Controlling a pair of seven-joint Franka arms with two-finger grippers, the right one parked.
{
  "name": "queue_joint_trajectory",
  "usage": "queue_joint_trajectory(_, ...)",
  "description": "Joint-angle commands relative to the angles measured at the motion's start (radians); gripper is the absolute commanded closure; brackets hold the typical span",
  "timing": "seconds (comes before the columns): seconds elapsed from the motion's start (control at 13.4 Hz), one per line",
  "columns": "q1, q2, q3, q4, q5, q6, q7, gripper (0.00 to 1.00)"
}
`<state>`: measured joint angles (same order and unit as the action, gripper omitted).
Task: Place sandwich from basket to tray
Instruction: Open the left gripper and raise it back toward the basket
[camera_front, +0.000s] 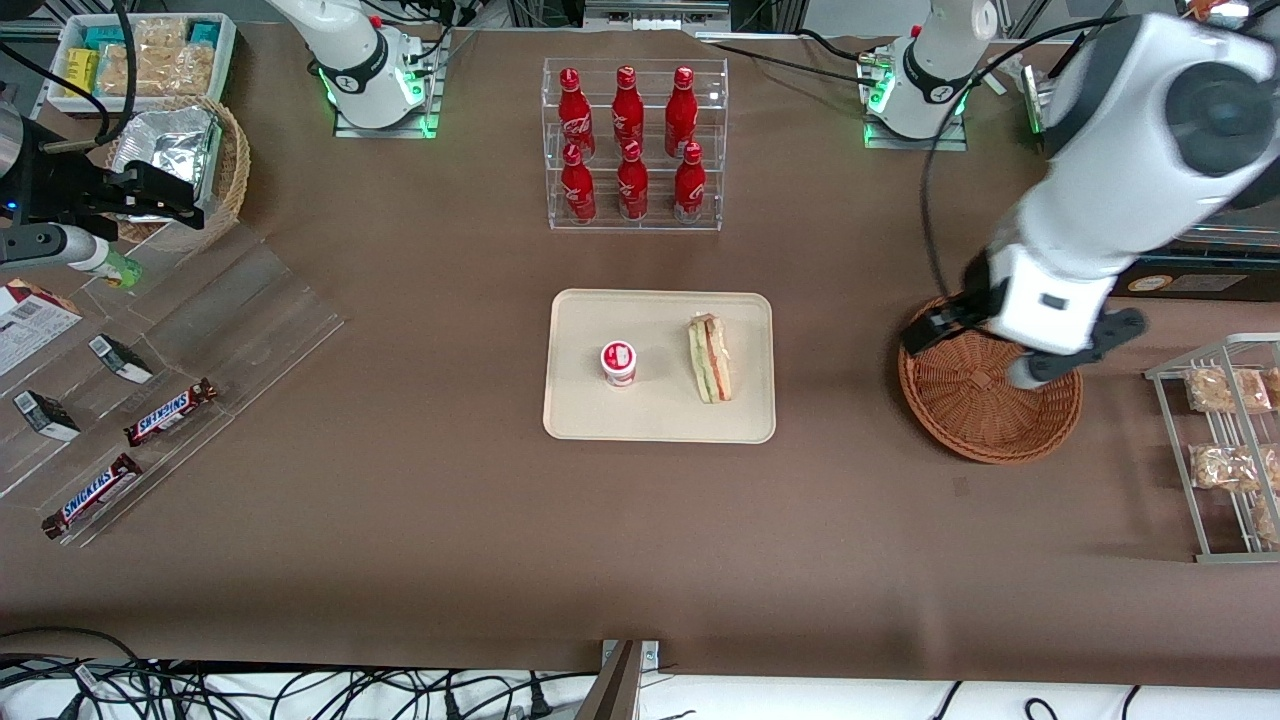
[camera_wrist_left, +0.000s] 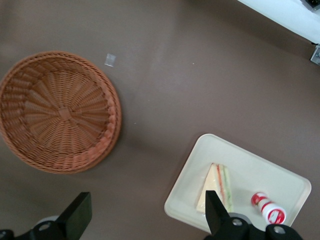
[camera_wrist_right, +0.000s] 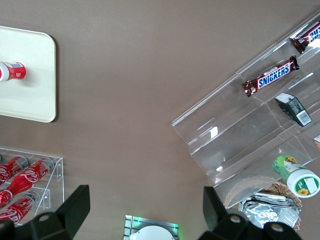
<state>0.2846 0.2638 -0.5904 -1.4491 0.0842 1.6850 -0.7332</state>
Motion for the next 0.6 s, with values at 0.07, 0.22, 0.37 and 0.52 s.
queue_joint_trajectory(0.07,-0.050,-0.078,0.166,-0.013,-0.072,-0.096,0.207,0.00)
queue_joint_trajectory(0.22,-0.105,-0.110,0.281,-0.013,-0.093,-0.128,0.325,0.00)
queue_joint_trajectory(0.37,-0.146,-0.138,0.355,-0.025,-0.098,-0.149,0.443,0.00)
queue_joint_trajectory(0.52,-0.160,-0.149,0.395,-0.028,-0.098,-0.185,0.594,0.00)
